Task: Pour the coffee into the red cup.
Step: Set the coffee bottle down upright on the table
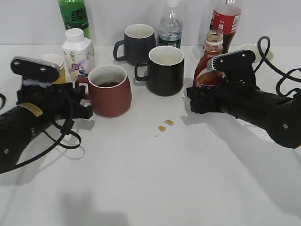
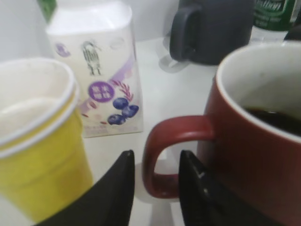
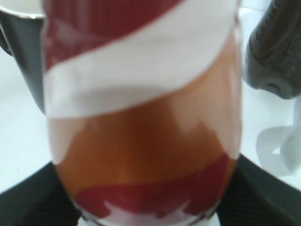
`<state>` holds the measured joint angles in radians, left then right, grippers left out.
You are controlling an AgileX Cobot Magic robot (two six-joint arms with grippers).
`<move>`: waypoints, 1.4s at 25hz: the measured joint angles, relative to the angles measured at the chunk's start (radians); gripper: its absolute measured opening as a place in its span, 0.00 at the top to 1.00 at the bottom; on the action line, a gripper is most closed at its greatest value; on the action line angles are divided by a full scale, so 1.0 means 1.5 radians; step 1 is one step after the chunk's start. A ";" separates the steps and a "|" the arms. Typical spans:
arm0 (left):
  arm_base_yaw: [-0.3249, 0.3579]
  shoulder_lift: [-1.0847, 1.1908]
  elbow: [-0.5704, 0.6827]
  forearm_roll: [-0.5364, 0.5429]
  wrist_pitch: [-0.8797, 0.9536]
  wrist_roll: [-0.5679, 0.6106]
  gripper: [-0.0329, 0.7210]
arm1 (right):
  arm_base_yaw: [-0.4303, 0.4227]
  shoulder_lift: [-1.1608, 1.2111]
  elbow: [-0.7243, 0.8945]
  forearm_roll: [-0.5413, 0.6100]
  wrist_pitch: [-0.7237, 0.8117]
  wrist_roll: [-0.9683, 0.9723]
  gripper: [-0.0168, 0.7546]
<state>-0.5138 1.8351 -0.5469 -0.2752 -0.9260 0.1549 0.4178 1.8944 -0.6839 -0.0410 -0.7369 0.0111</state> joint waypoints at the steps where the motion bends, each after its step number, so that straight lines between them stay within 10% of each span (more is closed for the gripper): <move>1: -0.001 -0.011 0.004 -0.001 0.008 0.000 0.61 | 0.000 0.000 0.001 0.000 0.000 0.000 0.31; 22: -0.001 -0.309 0.008 -0.015 0.483 0.000 0.61 | 0.001 -0.064 0.077 0.037 0.039 0.001 0.22; 35: 0.034 -0.591 -0.063 0.072 1.042 -0.001 0.61 | 0.001 -0.365 0.064 0.074 0.644 0.004 0.22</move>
<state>-0.4622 0.9482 -0.6410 -0.1671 0.6366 0.1539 0.4186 1.3474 -0.5885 0.0707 0.2296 0.0173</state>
